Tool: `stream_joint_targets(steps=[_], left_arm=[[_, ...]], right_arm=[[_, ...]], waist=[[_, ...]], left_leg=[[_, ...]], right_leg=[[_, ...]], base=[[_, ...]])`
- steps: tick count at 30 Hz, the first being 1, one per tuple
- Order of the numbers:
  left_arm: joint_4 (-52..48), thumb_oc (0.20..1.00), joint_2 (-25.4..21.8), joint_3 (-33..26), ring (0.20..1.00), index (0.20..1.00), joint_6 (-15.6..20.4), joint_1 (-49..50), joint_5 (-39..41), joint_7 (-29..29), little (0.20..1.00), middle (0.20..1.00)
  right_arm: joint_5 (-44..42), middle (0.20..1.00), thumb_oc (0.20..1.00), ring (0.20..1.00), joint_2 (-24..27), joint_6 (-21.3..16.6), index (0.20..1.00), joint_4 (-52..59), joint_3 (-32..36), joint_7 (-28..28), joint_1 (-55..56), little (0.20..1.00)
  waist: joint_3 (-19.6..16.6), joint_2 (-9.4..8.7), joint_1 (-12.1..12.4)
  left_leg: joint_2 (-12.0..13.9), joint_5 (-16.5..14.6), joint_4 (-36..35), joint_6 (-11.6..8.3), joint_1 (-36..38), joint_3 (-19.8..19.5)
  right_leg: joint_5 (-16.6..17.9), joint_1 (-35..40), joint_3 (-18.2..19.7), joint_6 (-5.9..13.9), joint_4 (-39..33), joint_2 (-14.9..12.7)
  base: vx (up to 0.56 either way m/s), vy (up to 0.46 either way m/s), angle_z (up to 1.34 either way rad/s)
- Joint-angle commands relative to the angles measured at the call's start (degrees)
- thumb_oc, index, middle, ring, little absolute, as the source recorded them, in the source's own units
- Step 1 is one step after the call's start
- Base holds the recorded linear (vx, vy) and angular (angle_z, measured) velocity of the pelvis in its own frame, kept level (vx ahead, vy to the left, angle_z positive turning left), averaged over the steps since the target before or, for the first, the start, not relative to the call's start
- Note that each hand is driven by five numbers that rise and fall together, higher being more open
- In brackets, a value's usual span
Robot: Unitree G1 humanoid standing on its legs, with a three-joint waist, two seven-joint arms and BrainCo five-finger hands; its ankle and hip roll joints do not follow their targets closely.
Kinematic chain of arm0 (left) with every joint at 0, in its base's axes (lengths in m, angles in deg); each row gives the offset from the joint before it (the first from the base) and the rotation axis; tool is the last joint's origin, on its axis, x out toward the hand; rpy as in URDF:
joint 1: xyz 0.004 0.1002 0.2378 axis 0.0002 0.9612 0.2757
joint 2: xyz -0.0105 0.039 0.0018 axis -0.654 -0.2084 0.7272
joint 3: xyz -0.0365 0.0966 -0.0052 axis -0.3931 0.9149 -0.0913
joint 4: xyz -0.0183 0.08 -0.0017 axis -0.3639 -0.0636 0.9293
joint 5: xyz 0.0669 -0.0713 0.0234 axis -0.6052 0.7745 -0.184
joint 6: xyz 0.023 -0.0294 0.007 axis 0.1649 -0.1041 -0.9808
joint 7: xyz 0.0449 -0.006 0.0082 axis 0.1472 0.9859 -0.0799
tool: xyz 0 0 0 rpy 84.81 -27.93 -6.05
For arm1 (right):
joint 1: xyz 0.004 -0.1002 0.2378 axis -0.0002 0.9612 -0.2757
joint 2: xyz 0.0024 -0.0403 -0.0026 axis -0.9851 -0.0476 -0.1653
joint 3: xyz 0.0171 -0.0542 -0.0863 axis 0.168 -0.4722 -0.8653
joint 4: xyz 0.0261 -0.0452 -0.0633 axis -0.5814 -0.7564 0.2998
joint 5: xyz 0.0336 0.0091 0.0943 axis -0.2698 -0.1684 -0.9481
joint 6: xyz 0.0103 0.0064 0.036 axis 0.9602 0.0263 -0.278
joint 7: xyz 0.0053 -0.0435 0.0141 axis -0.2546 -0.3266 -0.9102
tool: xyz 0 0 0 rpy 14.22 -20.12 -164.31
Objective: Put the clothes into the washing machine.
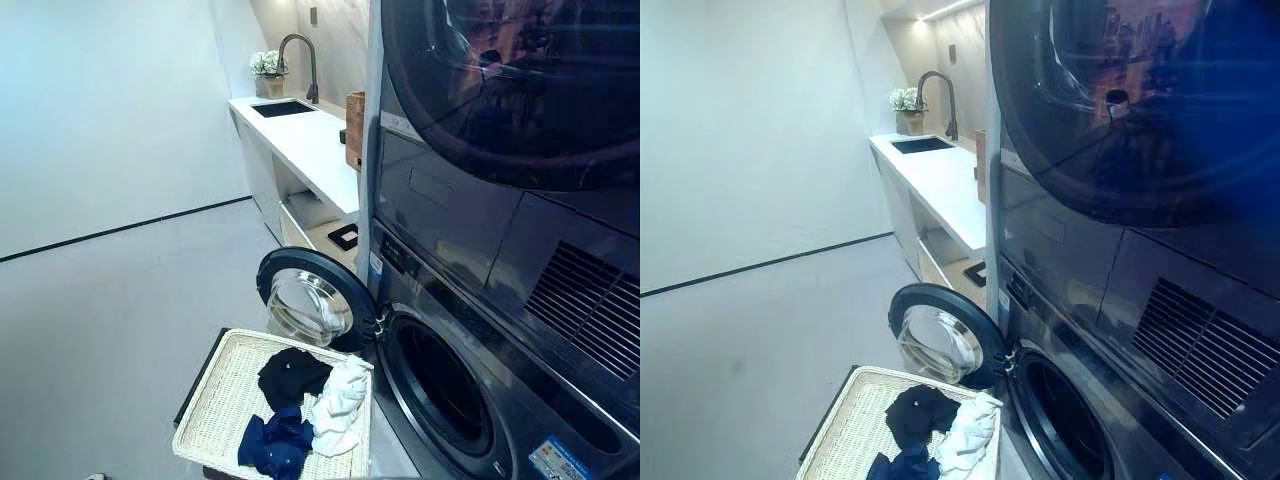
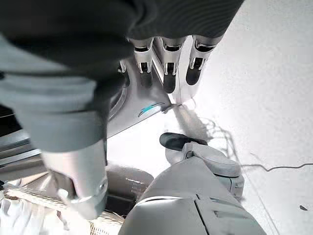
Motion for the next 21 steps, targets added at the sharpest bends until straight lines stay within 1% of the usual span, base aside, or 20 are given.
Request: stream_joint_targets(steps=[1, 2, 3, 6, 12, 21], left_arm=[[2.7, 1.0, -1.2, 0.7, 1.0, 1.0, 0.2, -5.5, -1.1, -0.9, 1.0, 1.0], [2.7, 1.0, -1.2, 0.7, 1.0, 1.0, 0.2, -5.5, -1.1, -0.9, 1.0, 1.0], [2.4, 1.0, -1.5, 0.3, 1.0, 1.0, 1.7, -5.5, 0.1, -1.6, 1.0, 1.0], [2.1, 1.0, -1.6, 0.3, 1.0, 1.0, 0.8, -5.6, -0.4, -2.5, 1.0, 1.0], [2.3, 1.0, -1.5, 0.1, 1.0, 1.0, 1.4, -5.3, -0.9, -2.0, 1.0, 1.0], [2.1, 1.0, -1.5, 0.3, 1.0, 1.0, 0.8, -5.3, -0.7, -2.2, 1.0, 1.0]], right_arm=[[0.0, 1.0, 1.0, 1.0, -1.4, -0.2, 1.0, -2.4, -0.2, 0.2, -5.5, 1.0], [0.0, 1.0, 1.0, 1.0, -1.4, -0.2, 1.0, -2.4, -0.2, 0.2, -5.5, 1.0], [-0.1, 1.0, 1.0, 1.0, -1.4, -0.1, 1.0, -2.2, -0.4, 0.0, -5.6, 1.0], [-0.3, 1.0, 1.0, 1.0, -1.3, -0.1, 1.0, -2.5, -0.3, 0.0, -5.7, 1.0], [-0.4, 1.0, 1.0, 1.0, -1.5, -0.2, 1.0, -2.7, -0.1, 0.1, -5.5, 1.0], [-0.3, 1.0, 1.0, 1.0, -1.4, -0.4, 1.0, -2.7, -0.1, 0.0, -5.3, 1.0]], waist=[[2.1, -1.94, 0.8], [2.1, -1.94, 0.8], [2.1, -1.97, 0.8], [2.2, -1.87, 0.9], [2.2, -1.78, 0.9], [2.4, -1.59, 0.6]], left_leg=[[-4.3, -3.2, 0.4, 4.13, 1.3, 0.4], [-4.3, -3.2, 0.4, 4.13, 1.3, 0.4], [-4.3, -3.3, 0.4, 4.13, 1.3, 0.4], [-4.4, -3.3, 0.4, 4.19, 1.3, 0.2], [-4.3, -3.2, 0.4, 4.2, 1.3, 0.3], [-4.3, -3.1, 0.4, 4.25, 1.0, 0.5]], right_leg=[[-3.0, 2.8, 0.1, 2.0, 0.6, -1.3], [-3.0, 2.8, 0.1, 2.0, 0.6, -1.3], [-3.0, 2.8, 0.1, 2.01, 0.6, -1.3], [-3.0, 2.8, 0.1, 1.98, 0.6, -1.3], [-2.9, 2.7, 0.1, 1.98, 0.6, -1.3], [-2.9, 2.3, 0.2, 1.96, 0.6, -1.3]], base=[[-0.09, 0.056, 0.32], [0.0, 0.0, 0.0], [0.0, 0.0, 0.0], [0.0, 0.0, 0.0], [0.0, 0.0, 0.0], [0.0, 0.0, 0.0]])
